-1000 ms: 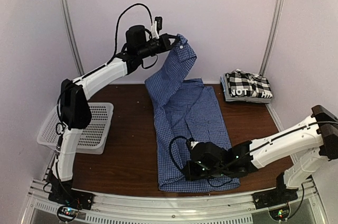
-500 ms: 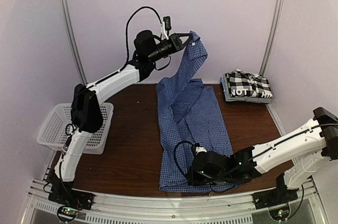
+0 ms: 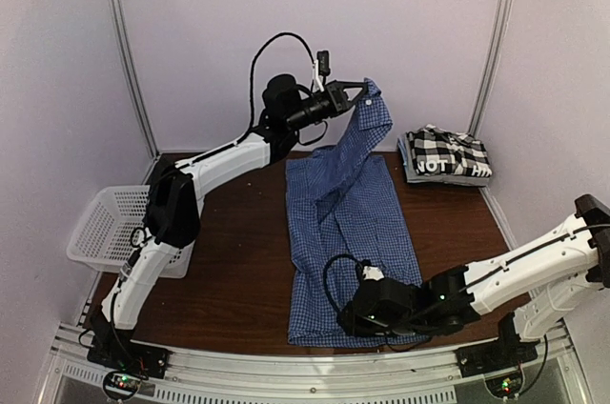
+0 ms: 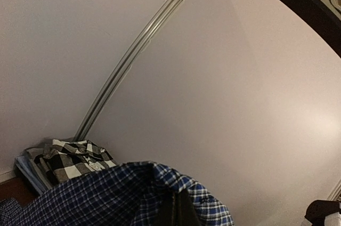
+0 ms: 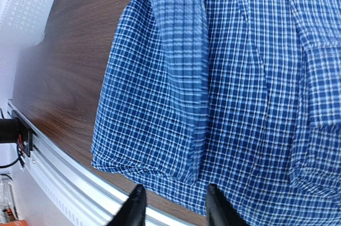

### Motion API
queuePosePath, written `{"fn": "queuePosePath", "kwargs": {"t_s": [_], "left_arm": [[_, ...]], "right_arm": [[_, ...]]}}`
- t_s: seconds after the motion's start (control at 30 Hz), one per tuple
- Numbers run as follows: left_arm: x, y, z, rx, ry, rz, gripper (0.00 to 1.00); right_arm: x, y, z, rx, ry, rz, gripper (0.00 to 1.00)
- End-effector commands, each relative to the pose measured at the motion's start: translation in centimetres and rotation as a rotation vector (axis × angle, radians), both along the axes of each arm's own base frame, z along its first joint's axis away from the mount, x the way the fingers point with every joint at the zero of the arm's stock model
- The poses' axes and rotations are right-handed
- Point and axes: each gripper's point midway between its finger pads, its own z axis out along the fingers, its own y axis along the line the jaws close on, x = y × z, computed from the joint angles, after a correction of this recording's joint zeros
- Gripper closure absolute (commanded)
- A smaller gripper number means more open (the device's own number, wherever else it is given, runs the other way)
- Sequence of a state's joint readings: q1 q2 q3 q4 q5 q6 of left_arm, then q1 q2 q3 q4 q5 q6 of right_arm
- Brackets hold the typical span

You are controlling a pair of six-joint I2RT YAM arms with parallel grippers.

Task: Fold and stack the long sleeve shirts
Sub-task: Fold the 1/3-folded shirt at the center of the board, then pass from the left arm to the right

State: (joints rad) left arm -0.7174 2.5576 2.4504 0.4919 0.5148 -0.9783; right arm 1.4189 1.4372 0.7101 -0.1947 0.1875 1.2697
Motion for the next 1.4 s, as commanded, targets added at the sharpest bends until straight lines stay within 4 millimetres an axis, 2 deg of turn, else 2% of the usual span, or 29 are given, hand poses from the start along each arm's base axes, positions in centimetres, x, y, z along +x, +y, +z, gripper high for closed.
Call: {"fn": "queuePosePath", "kwargs": {"t_s": [0.0,0.1,0.17,0.3,0.43,0.5,0.6,0.67,0.73,0.9,1.0,1.17,1.27,1.33,1.37], "left_arm": [[-1.4,0.3,2.4,-0.059,-0.074,-0.038,1.0],[-1.5,0.2,1.6,-0.042,-0.068,-0.049,1.0],[-1.7,0.2,1.3,-0.036,-0.063,-0.057,1.0],[-2.0,0.1,0.0,-0.013,-0.045,-0.077,1.0],[-2.4,0.1,-0.7,0.009,-0.031,-0.091,1.0],[-2.6,0.2,-0.8,0.018,-0.029,-0.096,1.0],[-2.9,0.3,-1.0,0.03,-0.028,-0.093,1.0],[-3.0,0.4,-1.1,0.038,-0.022,-0.095,1.0],[-3.1,0.3,-1.2,0.047,-0.013,-0.099,1.0],[-3.1,0.1,-1.6,0.077,-0.002,-0.104,1.0],[-3.0,0.0,-1.9,0.097,0.009,-0.102,1.0],[-3.0,-0.2,-2.4,0.11,0.021,-0.105,1.0],[-3.2,-0.4,-2.4,0.115,0.022,-0.109,1.0],[-3.1,-0.5,-2.5,0.125,0.028,-0.106,1.0],[-3.1,-0.5,-2.5,0.132,0.031,-0.102,1.0]], "right_arm": [[2.0,-0.9,3.6,-0.019,-0.119,-0.049,0.47],[5.3,-2.2,8.2,0.006,-0.227,-0.086,0.29],[8.4,-3.2,11.0,0.031,-0.287,-0.113,0.22],[15.2,-6.5,16.8,0.02,-0.431,-0.194,0.15],[20.6,-10.1,21.0,-0.014,-0.546,-0.245,0.1],[22.8,-11.8,22.3,-0.028,-0.582,-0.265,0.09],[25.7,-14.3,22.7,-0.043,-0.605,-0.282,0.09],[27.4,-14.7,22.5,-0.01,-0.616,-0.232,0.1],[29.0,-13.9,22.0,0.018,-0.618,-0.154,0.12],[31.1,-11.5,21.5,0.008,-0.636,-0.032,0.14],[32.5,-11.4,21.4,-0.008,-0.646,-0.033,0.15],[33.9,-11.6,21.6,-0.019,-0.657,-0.051,0.22],[34.6,-11.6,21.3,-0.017,-0.657,-0.046,0.33],[35.1,-11.3,20.6,-0.023,-0.635,-0.03,0.5],[35.3,-11.1,20.4,-0.026,-0.626,-0.022,0.67]]}}
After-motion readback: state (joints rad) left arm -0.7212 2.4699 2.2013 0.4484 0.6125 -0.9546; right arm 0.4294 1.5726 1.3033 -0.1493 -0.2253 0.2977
